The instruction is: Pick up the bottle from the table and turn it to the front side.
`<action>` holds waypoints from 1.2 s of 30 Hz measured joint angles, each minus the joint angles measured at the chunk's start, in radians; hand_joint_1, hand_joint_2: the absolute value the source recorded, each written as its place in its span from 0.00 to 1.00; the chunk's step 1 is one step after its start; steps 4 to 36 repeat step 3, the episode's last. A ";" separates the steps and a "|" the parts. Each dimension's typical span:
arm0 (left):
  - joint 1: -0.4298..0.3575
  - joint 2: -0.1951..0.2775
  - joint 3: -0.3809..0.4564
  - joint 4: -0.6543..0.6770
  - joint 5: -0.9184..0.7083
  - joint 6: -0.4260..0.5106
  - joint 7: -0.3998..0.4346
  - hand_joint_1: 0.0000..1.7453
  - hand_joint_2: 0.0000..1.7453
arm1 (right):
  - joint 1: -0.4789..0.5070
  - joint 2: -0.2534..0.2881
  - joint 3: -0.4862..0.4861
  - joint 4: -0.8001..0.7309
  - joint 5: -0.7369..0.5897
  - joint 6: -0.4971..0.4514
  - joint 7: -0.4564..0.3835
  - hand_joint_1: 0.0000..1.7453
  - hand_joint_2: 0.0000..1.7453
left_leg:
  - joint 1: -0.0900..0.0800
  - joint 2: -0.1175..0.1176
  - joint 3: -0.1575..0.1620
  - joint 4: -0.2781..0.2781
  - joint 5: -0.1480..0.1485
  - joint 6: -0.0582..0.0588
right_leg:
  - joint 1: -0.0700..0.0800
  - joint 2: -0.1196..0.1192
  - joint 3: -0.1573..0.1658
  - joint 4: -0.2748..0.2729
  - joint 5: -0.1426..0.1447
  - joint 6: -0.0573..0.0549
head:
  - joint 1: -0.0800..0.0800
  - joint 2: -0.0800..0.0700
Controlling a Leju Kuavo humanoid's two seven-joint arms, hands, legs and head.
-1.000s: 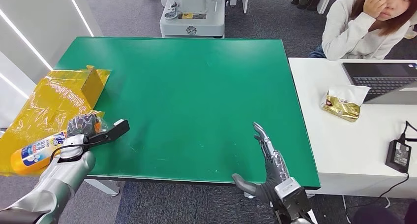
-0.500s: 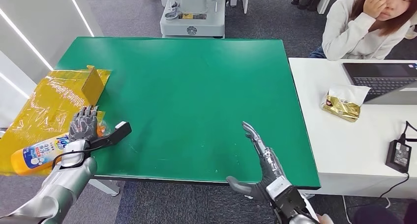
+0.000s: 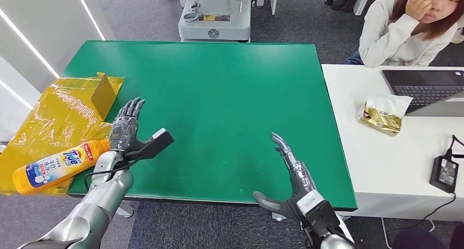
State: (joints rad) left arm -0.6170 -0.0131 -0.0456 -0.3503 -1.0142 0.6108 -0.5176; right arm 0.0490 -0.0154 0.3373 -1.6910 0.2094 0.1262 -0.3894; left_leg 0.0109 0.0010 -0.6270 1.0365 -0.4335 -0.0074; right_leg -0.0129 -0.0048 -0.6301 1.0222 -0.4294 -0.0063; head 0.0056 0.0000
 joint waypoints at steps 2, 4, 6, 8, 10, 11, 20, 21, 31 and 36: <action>0.004 -0.049 0.012 -0.043 0.076 -0.014 -0.074 0.00 1.00 | -0.009 0.004 -0.003 0.005 -0.008 -0.004 0.003 0.00 1.00 | 0.000 0.000 0.000 0.000 0.000 0.000 | 0.000 0.000 0.000 0.000 0.000 0.000 | 0.000 0.000; 0.005 -0.061 0.014 -0.055 0.095 -0.019 -0.090 0.00 1.00 | -0.011 0.005 -0.003 0.007 -0.009 -0.006 0.004 0.00 1.00 | 0.000 0.000 0.000 0.000 0.000 0.000 | 0.000 0.000 0.000 0.000 0.000 0.000 | 0.000 0.000; 0.005 -0.061 0.014 -0.055 0.095 -0.019 -0.090 0.00 1.00 | -0.011 0.005 -0.003 0.007 -0.009 -0.006 0.004 0.00 1.00 | 0.000 0.000 0.000 0.000 0.000 0.000 | 0.000 0.000 0.000 0.000 0.000 0.000 | 0.000 0.000; 0.005 -0.061 0.014 -0.055 0.095 -0.019 -0.090 0.00 1.00 | -0.011 0.005 -0.003 0.007 -0.009 -0.006 0.004 0.00 1.00 | 0.000 0.000 0.000 0.000 0.000 0.000 | 0.000 0.000 0.000 0.000 0.000 0.000 | 0.000 0.000; 0.005 -0.061 0.014 -0.055 0.095 -0.019 -0.090 0.00 1.00 | -0.011 0.005 -0.003 0.007 -0.009 -0.006 0.004 0.00 1.00 | 0.000 0.000 0.000 0.000 0.000 0.000 | 0.000 0.000 0.000 0.000 0.000 0.000 | 0.000 0.000; 0.005 -0.061 0.014 -0.055 0.095 -0.019 -0.090 0.00 1.00 | -0.011 0.005 -0.003 0.007 -0.009 -0.006 0.004 0.00 1.00 | 0.000 0.000 0.000 0.000 0.000 0.000 | 0.000 0.000 0.000 0.000 0.000 0.000 | 0.000 0.000; 0.005 -0.061 0.014 -0.055 0.095 -0.019 -0.090 0.00 1.00 | -0.011 0.005 -0.003 0.007 -0.009 -0.006 0.004 0.00 1.00 | 0.000 0.000 0.000 0.000 0.000 0.000 | 0.000 0.000 0.000 0.000 0.000 0.000 | 0.000 0.000; 0.005 -0.061 0.014 -0.055 0.095 -0.019 -0.090 0.00 1.00 | -0.011 0.005 -0.003 0.007 -0.009 -0.006 0.004 0.00 1.00 | 0.000 0.000 0.000 0.000 0.000 0.000 | 0.000 0.000 0.000 0.000 0.000 0.000 | 0.000 0.000; 0.005 -0.061 0.014 -0.055 0.095 -0.019 -0.090 0.00 1.00 | -0.011 0.005 -0.003 0.007 -0.009 -0.006 0.004 0.00 1.00 | 0.000 0.000 0.000 0.000 0.000 0.000 | 0.000 0.000 0.000 0.000 0.000 0.000 | 0.000 0.000; 0.005 -0.061 0.014 -0.055 0.095 -0.019 -0.090 0.00 1.00 | -0.011 0.005 -0.003 0.007 -0.009 -0.006 0.004 0.00 1.00 | 0.000 0.000 0.000 0.000 0.000 0.000 | 0.000 0.000 0.000 0.000 0.000 0.000 | 0.000 0.000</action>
